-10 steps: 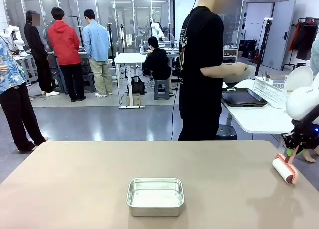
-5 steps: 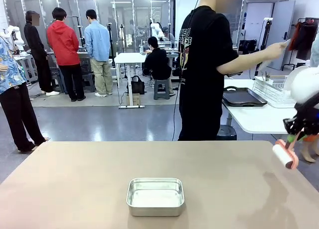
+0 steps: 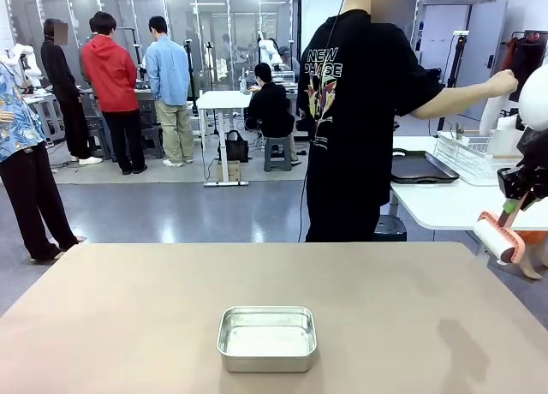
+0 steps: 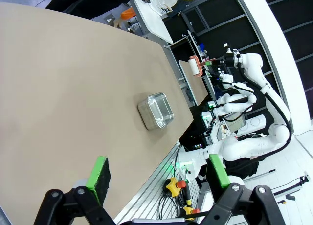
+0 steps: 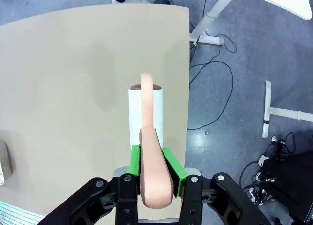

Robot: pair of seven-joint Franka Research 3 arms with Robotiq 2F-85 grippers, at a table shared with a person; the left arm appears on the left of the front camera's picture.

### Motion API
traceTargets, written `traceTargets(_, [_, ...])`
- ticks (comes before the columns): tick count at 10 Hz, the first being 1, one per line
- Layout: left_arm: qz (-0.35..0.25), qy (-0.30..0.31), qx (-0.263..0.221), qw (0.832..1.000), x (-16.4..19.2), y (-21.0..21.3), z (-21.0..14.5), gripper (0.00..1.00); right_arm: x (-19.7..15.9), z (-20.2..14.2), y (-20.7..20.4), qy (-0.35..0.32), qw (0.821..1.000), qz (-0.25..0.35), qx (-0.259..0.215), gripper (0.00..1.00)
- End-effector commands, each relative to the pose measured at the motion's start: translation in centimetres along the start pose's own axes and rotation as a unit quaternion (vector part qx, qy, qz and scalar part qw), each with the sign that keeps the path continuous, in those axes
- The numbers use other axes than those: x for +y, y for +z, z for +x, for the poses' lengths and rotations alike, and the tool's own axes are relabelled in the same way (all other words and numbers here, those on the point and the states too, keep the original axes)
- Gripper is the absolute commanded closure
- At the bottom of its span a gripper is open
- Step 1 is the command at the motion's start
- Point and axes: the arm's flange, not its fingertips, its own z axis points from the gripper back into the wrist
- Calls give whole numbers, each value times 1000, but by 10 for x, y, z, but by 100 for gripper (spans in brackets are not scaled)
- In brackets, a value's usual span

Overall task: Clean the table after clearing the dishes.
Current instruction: When the right (or left) Handle tray is removed, use the right hand (or left hand) to clean the right (or left) side of the table with the Lint Roller.

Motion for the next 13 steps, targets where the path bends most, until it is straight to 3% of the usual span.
traceTargets(1, [4, -4, -6, 1000, -4, 0, -3, 0, -2, -1, -3, -2, 1000, -2, -5, 77])
traceTargets(13, [4, -4, -6, 1000, -4, 0, -3, 0, -2, -1, -3, -2, 1000, -2, -5, 77])
